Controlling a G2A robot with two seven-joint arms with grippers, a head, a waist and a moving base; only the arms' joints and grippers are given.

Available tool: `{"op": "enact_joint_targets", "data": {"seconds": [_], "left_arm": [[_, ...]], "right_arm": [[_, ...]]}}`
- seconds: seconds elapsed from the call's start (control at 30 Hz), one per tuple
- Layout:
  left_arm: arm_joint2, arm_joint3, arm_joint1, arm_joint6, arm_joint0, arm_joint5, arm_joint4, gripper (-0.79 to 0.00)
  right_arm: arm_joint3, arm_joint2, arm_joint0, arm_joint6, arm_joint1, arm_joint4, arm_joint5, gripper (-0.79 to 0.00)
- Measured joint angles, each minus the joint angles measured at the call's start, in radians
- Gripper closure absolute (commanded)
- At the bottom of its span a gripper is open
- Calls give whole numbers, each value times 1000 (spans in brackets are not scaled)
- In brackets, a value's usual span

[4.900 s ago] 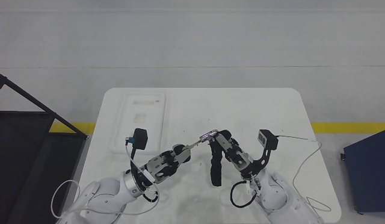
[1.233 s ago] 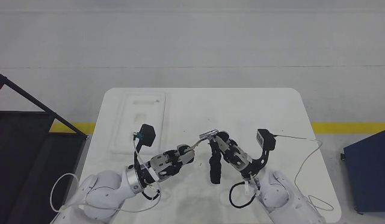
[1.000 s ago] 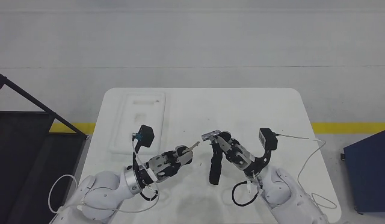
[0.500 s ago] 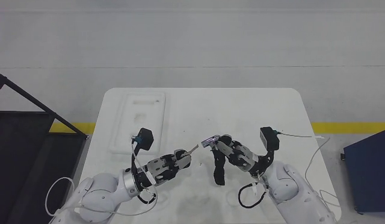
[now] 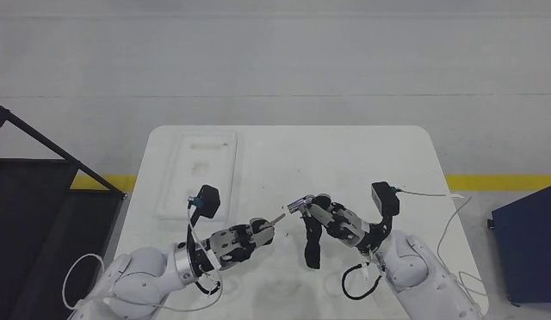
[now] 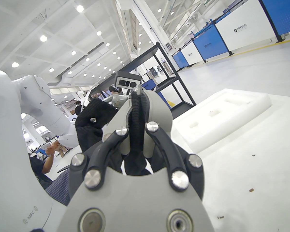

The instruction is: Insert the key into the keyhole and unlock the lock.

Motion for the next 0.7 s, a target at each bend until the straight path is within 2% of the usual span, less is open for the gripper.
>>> {"op": "enact_joint_targets", "data": {"seconds": [0.17, 0.3, 0.47, 0.7], "left_arm": [[-32, -25, 9, -83, 3, 4, -31, 0], [-57, -29, 16, -159, -33, 69, -67, 0], [-52, -23, 18, -184, -68, 79, -90, 0], [-34, -1, 18, -182, -91, 47, -124, 0]], "right_arm": [[0, 0, 0, 0, 0, 0, 0, 0], [0, 0, 0, 0, 0, 0, 0, 0], [0, 0, 0, 0, 0, 0, 0, 0], [0, 0, 0, 0, 0, 0, 0, 0]]}}
